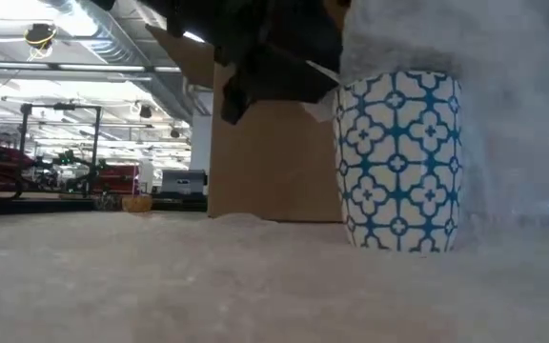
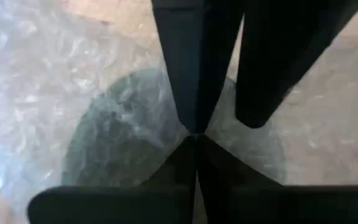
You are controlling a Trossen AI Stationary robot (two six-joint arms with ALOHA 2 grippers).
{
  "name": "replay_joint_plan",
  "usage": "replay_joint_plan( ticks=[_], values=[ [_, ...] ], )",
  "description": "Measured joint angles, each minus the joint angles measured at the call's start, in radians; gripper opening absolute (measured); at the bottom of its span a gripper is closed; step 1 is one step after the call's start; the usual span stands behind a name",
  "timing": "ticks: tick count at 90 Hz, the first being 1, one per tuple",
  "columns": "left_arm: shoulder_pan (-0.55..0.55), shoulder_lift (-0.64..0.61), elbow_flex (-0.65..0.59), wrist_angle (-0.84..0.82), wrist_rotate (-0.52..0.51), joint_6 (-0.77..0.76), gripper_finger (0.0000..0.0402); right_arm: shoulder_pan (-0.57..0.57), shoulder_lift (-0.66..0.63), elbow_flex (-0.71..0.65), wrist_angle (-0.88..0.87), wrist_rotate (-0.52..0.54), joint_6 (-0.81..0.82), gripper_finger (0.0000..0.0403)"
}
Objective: Wrap mug
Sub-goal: Wrap the mug with the bubble wrap
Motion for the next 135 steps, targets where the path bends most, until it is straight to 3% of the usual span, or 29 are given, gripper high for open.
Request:
replay_joint_plan(
  ticks=[46, 86, 124, 135],
  values=[
    [-0.066, -0.062, 0.045, -0.143, 0.029, 0.109, 0.0104, -0.001, -0.003, -0.003, 0.012, -0.008, -0.016, 0.0001],
    [-0.023, 0.018, 0.045, -0.007, -0.015, 0.112, 0.0104, -0.001, 0.000, -0.002, 0.023, -0.010, -0.031, 0.0001],
    [-0.018, 0.027, 0.045, -0.016, -0.022, 0.074, 0.0104, 0.000, 0.005, 0.250, -0.368, -0.011, -0.043, 0.0001],
    [-0.018, 0.027, 0.045, -0.027, -0.023, 0.073, 0.0104, 0.010, -0.034, 0.278, -0.374, -0.008, -0.043, 0.0001]
  ],
)
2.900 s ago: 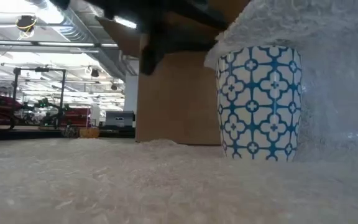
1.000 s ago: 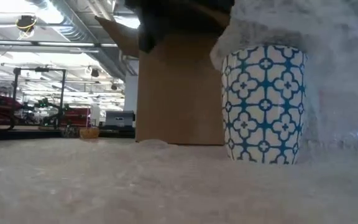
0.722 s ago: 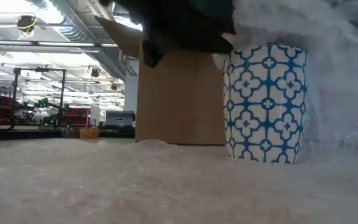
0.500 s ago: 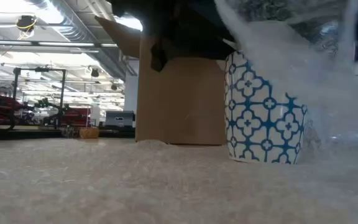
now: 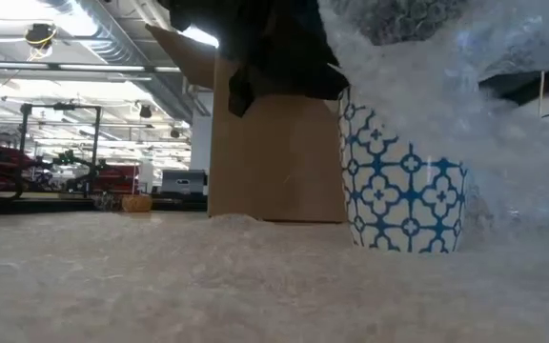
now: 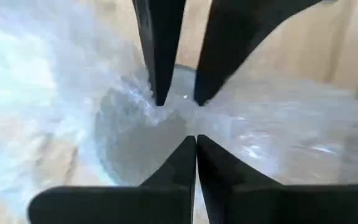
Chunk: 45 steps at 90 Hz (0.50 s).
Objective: Wrap mug
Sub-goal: Wrap the mug with the bubble wrap
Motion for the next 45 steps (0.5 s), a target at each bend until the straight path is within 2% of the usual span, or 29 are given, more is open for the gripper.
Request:
replay_joint_plan(
  ticks=[27, 45],
  values=[
    [0.000, 0.000, 0.000, 0.000, 0.000, 0.000, 0.0104, 0.035, -0.022, -0.184, 0.386, -0.012, 0.032, 0.0001],
    [0.001, 0.000, 0.000, 0.013, 0.002, -0.001, 0.0104, 0.000, -0.021, -0.332, 0.455, -0.009, 0.085, 0.0001]
  ],
)
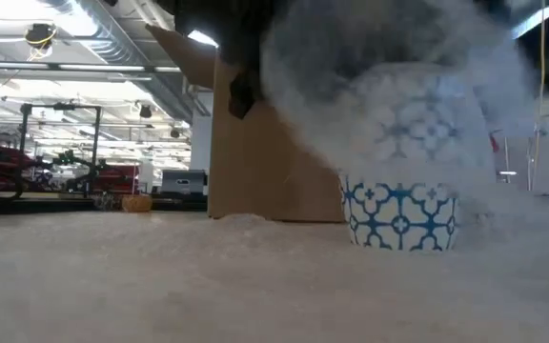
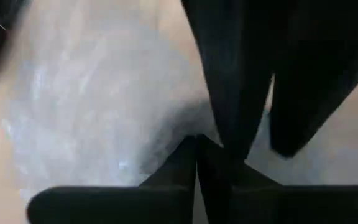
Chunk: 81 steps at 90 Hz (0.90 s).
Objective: Wrap mug
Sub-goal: Wrap the mug with the bubble wrap
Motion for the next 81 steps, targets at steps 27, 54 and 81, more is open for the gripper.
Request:
replay_joint_plan(
  ticks=[27, 54, 81],
  values=[
    [-0.001, 0.000, 0.002, 0.028, -0.002, 0.010, 0.0104, -0.031, -0.004, -0.049, 0.044, -0.052, 0.030, 0.0001],
    [-0.003, -0.002, 0.002, 0.013, 0.003, 0.005, 0.0104, -0.024, 0.002, 0.147, -0.170, -0.043, -0.036, 0.0001],
    [-0.002, -0.002, -0.002, 0.002, 0.002, -0.007, 0.0104, -0.024, -0.001, 0.335, -0.496, 0.092, -0.041, 0.0001]
  ],
)
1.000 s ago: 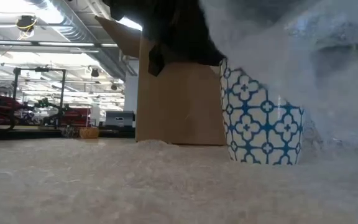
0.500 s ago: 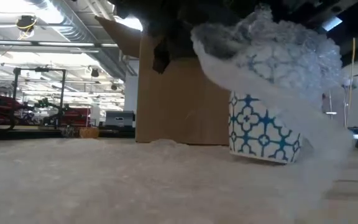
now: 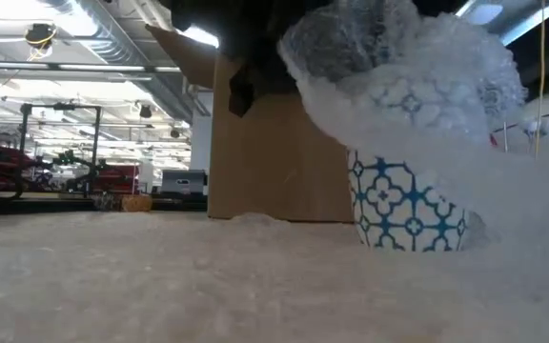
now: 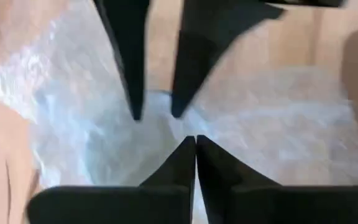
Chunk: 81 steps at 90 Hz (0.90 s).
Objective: Wrap mug
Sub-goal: Wrap the mug with the bubble wrap
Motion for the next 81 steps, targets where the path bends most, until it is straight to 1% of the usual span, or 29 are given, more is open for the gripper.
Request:
replay_joint_plan(
  ticks=[11, 15, 19, 29, 42, 57, 69, 81],
  values=[
    [0.000, 0.000, 0.000, 0.002, 0.000, 0.000, 0.0104, -0.007, -0.005, -0.015, 0.000, 0.170, -0.016, 0.0001],
    [0.000, 0.000, 0.000, 0.003, 0.000, 0.000, 0.0104, -0.018, -0.005, -0.032, 0.018, 0.201, -0.022, 0.0001],
    [0.000, 0.000, -0.001, 0.003, 0.000, 0.000, 0.0104, -0.032, -0.005, -0.060, 0.045, 0.204, -0.036, 0.0001],
    [0.000, 0.000, -0.001, 0.004, 0.000, -0.001, 0.0104, -0.051, -0.005, -0.132, 0.095, 0.172, -0.039, 0.0001],
    [0.000, 0.001, -0.001, 0.005, -0.001, -0.001, 0.0104, -0.014, -0.005, -0.145, 0.116, 0.051, -0.039, 0.0001],
    [0.000, 0.001, -0.001, 0.005, -0.002, -0.001, 0.0104, 0.054, -0.006, -0.145, 0.157, 0.043, -0.034, 0.0001],
    [0.001, 0.001, -0.001, 0.005, -0.002, -0.001, 0.0104, 0.064, 0.001, -0.146, 0.206, -0.005, -0.029, 0.0001],
    [0.002, 0.001, -0.001, 0.004, -0.003, -0.001, 0.0104, 0.054, 0.016, -0.225, 0.325, -0.059, -0.025, 0.0001]
  ],
)
